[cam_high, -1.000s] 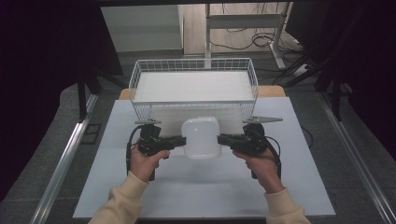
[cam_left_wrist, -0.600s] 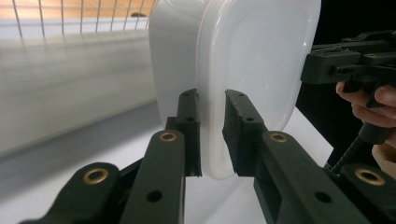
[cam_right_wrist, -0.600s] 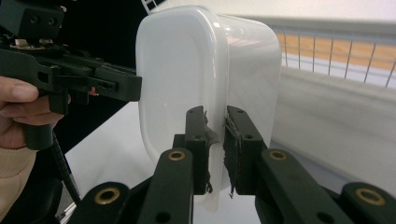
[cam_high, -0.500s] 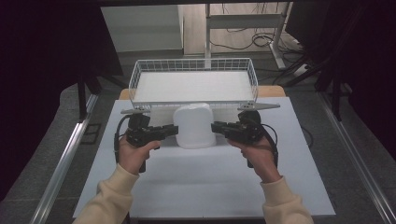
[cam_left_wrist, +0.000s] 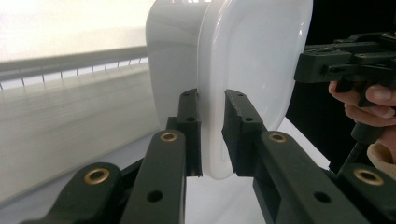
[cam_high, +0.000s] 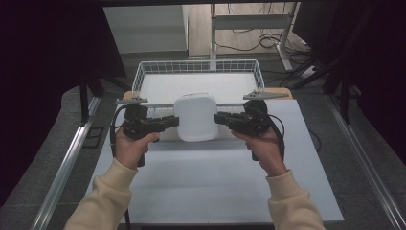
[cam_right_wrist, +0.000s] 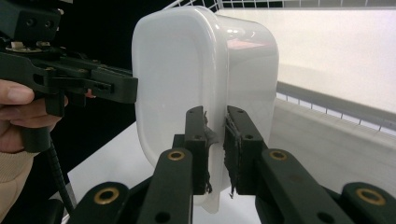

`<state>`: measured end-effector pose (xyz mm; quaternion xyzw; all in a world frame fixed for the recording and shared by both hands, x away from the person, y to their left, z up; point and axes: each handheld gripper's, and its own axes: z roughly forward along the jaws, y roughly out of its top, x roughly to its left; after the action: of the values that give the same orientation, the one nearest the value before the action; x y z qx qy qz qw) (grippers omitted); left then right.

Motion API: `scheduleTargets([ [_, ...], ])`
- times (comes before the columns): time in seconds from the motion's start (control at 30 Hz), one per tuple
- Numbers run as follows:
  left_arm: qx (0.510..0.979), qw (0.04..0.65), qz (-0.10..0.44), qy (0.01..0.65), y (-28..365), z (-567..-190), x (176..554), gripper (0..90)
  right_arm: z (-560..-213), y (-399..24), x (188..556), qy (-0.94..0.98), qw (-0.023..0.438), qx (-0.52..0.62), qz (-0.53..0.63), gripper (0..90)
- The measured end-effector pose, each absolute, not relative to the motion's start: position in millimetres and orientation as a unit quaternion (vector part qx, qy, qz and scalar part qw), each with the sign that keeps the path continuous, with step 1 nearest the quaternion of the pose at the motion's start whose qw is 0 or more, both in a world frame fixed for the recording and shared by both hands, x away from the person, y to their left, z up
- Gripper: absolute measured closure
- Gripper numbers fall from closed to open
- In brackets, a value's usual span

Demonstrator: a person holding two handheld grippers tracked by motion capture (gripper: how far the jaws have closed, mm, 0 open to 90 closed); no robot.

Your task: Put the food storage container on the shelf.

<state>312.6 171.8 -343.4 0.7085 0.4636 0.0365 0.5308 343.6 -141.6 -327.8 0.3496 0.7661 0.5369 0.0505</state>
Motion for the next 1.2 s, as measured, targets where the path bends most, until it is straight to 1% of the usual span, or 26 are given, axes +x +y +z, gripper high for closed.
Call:
scheduleTargets([
  [0.23,0.713,0.529,0.051,0.458,173,-325,317,77.6,-316,-141,349,0.763,0.053,0.348,0.542,79.9],
  [0.47,0.717,0.522,0.065,0.457,175,-304,332,77.6,-300,-137,361,0.759,0.060,0.350,0.547,79.8],
  [0.67,0.713,0.524,0.052,0.462,182,-294,354,77.6,-288,-131,382,0.759,0.055,0.354,0.544,79.8],
  [0.93,0.716,0.520,0.053,0.463,184,-281,381,77.6,-278,-126,409,0.752,0.039,0.372,0.543,79.7],
  [1.17,0.713,0.516,0.035,0.475,183,-285,404,77.4,-276,-125,425,0.754,0.040,0.390,0.526,79.1],
  [1.2,0.711,0.514,0.029,0.478,182,-288,408,77.3,-278,-126,432,0.753,0.034,0.402,0.521,78.9],
])
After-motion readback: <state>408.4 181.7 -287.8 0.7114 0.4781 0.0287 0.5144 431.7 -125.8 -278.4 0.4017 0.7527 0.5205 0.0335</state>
